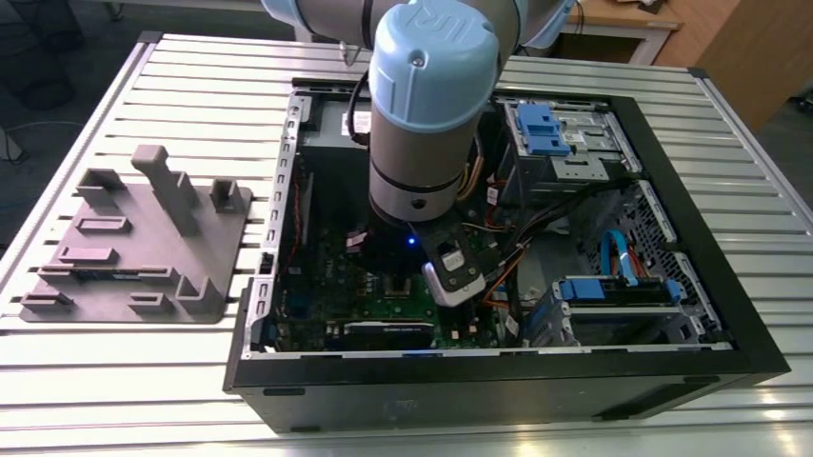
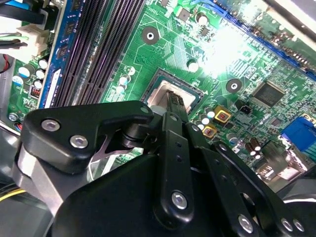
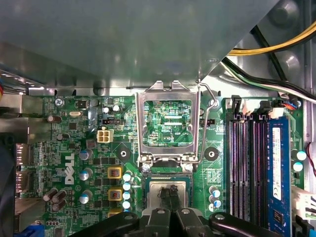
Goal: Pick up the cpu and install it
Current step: 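Place the cpu into insertion slot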
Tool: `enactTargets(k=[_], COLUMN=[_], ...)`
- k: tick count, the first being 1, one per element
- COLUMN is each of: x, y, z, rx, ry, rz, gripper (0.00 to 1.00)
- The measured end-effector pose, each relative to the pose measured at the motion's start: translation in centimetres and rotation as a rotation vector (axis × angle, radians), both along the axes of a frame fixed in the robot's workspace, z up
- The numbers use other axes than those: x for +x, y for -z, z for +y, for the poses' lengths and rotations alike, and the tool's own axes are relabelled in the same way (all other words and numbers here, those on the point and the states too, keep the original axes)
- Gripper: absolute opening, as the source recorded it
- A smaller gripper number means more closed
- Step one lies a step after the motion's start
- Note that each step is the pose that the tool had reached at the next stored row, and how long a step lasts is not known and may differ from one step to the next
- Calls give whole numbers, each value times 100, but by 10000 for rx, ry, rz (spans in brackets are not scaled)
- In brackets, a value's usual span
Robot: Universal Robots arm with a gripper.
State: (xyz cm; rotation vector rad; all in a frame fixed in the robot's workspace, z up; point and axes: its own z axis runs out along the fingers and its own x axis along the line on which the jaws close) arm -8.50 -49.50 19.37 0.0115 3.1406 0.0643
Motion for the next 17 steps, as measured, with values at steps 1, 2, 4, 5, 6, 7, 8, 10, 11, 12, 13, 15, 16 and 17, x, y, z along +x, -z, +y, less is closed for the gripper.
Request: enactTargets(k=[1, 2, 4, 5, 6, 7, 8, 10, 11, 12, 13, 15, 16, 17], x=[0, 0, 0, 0, 0, 1, 1, 0, 0, 0, 0, 0, 1, 1], y=[3, 3, 4, 3, -2, -10, -29, -77, -100, -121, -135, -139, -139, -139], z=[0, -1, 0, 0, 1, 2, 1, 0, 0, 0, 0, 1, 1, 0], rx=[-3, -4, -4, -1, 5, 12, 8, 0, 1, 1, 0, 3, 3, 2], ry=[0, 0, 0, 0, 0, 0, 1, 1, 1, 1, 7, 110, 209, 318], rz=[1, 1, 1, 0, -3, -6, -4, -1, -1, -1, -1, -1, -2, -1], gripper=[11, 11, 11, 11, 11, 11, 11, 11, 11, 11, 11, 11, 11, 11])
